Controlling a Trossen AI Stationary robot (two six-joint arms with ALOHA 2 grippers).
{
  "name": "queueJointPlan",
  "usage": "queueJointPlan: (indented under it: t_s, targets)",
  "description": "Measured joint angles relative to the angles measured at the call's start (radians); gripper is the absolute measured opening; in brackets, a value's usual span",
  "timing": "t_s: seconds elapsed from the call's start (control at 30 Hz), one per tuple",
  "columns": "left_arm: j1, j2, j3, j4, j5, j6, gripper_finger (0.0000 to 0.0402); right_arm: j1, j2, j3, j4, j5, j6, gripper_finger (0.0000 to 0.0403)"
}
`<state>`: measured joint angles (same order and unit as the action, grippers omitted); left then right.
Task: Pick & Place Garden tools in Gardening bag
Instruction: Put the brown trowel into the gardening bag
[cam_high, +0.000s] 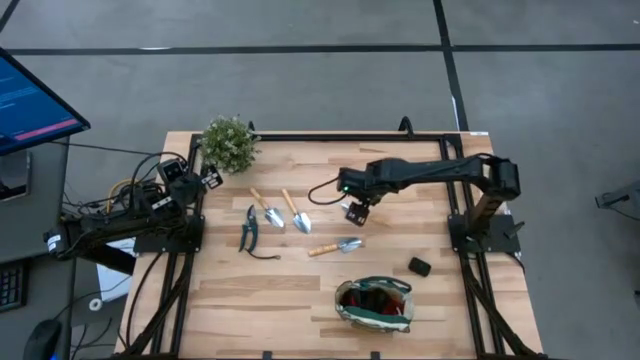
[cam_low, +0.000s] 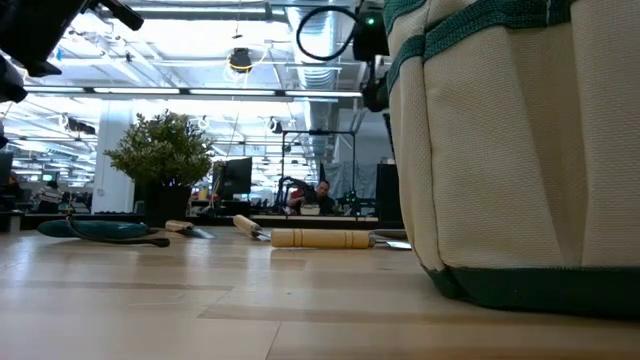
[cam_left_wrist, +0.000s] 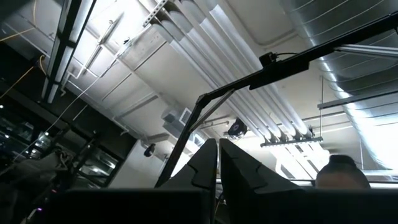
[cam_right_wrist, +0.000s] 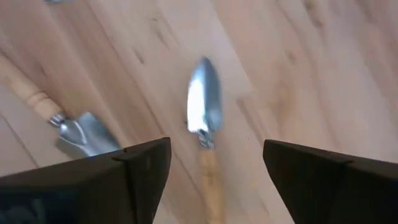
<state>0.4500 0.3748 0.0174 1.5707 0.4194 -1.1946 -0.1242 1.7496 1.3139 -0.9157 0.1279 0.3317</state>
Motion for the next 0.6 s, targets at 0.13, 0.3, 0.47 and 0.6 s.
queueJointPlan:
  t_s: [0.13, 0.3, 0.47, 0.6]
  targets:
    - [0.0, 0.0, 0.0, 0.0, 0.0, 0.0, 0.0017, 0.001, 0.052, -0.008, 0.081, -0.004, -0.013, 0.0232]
    - [0.0, 0.0, 0.0, -0.003, 0.0, 0.0, 0.0017, -0.002, 0.134, -0.008, 0.11, -0.004, -0.036, 0.0227]
    - [0.0, 0.0, 0.0, -0.003, 0.0, 0.0, 0.0017, -0.015, 0.21, -0.008, 0.114, -0.026, -0.047, 0.023]
    - [0.0, 0.0, 0.0, -0.003, 0.0, 0.0, 0.0017, -0.031, 0.256, -0.004, 0.117, -0.026, -0.044, 0.023]
